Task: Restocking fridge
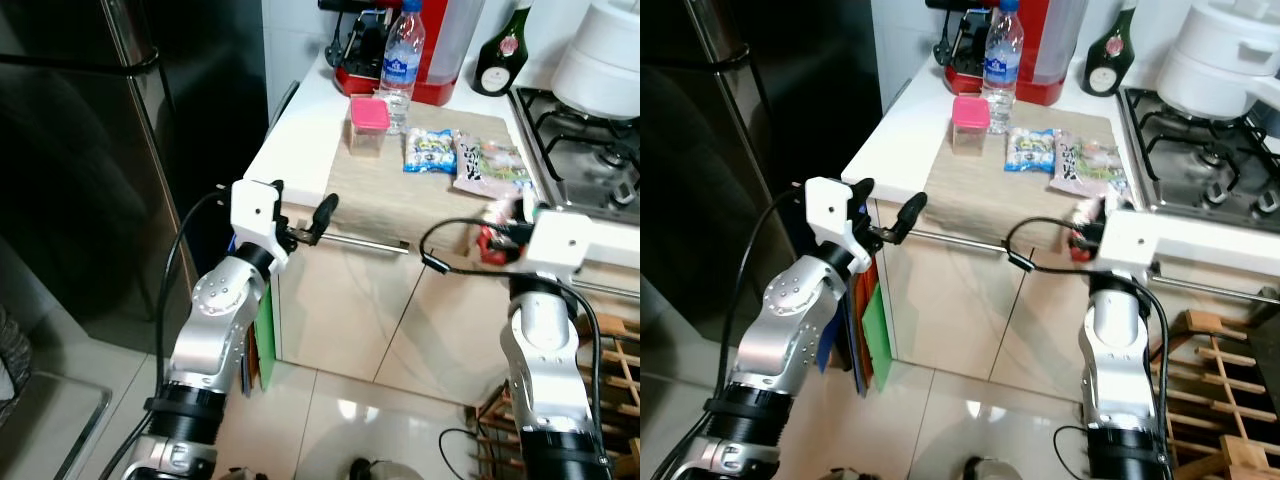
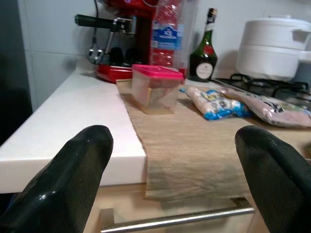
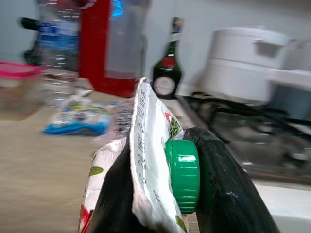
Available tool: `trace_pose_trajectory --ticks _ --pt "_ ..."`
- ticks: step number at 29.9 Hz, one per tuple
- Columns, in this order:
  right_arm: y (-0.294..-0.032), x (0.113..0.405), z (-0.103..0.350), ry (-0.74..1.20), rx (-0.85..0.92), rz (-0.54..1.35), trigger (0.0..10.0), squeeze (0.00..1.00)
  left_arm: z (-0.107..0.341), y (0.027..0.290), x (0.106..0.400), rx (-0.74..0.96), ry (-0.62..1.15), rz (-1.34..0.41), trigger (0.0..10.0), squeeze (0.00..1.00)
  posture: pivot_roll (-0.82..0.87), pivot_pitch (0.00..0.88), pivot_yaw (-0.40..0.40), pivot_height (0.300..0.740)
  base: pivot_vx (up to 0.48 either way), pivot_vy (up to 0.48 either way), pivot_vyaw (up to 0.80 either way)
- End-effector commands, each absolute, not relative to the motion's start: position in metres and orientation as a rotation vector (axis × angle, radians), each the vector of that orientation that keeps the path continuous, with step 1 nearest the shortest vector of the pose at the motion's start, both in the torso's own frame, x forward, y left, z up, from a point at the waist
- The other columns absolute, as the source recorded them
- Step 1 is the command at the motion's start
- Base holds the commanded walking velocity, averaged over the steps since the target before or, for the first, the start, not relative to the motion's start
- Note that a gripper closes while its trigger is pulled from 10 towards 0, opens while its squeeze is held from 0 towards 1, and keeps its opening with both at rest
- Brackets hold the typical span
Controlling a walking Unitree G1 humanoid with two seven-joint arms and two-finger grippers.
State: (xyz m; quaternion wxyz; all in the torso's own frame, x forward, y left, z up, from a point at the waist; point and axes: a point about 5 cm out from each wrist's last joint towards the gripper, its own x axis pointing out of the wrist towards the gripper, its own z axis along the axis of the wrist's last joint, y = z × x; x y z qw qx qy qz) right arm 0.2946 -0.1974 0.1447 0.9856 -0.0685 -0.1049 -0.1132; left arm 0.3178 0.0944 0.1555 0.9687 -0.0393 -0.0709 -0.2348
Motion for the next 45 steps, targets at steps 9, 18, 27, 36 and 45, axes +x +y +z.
trace_pose_trajectory --ticks 9,18,27,36,45 --pt "-0.196 0.302 0.137 -0.151 -0.103 -0.21 0.0 0.0 0.165 0.086 0.323 -0.063 -0.177 -0.506 10.0 0.0 -0.15 0.0 0.017 0.732 -0.293 0.0 -0.28" --pt "-0.198 0.305 0.14 -0.157 -0.115 -0.203 0.0 0.0 0.165 0.084 0.323 -0.08 -0.187 -0.493 10.0 0.0 -0.15 0.0 0.008 0.732 -0.286 0.0 0.0" --pt "-0.202 0.307 0.137 -0.134 -0.127 -0.207 0.0 0.0 0.168 0.079 0.322 -0.094 -0.199 -0.509 10.0 0.0 -0.16 0.0 0.007 0.732 -0.276 0.0 -0.15" --pt "-0.203 0.308 0.138 -0.128 -0.11 -0.192 0.0 0.0 0.17 0.075 0.323 -0.12 -0.213 -0.498 10.0 0.0 -0.16 0.0 0.007 0.732 -0.053 0.0 0.0" --pt "-0.203 0.311 0.139 -0.127 -0.12 -0.19 0.0 0.0 0.169 0.073 0.325 -0.119 -0.207 -0.496 10.0 0.0 -0.17 0.0 0.018 0.732 0.0 0.0 0.0"
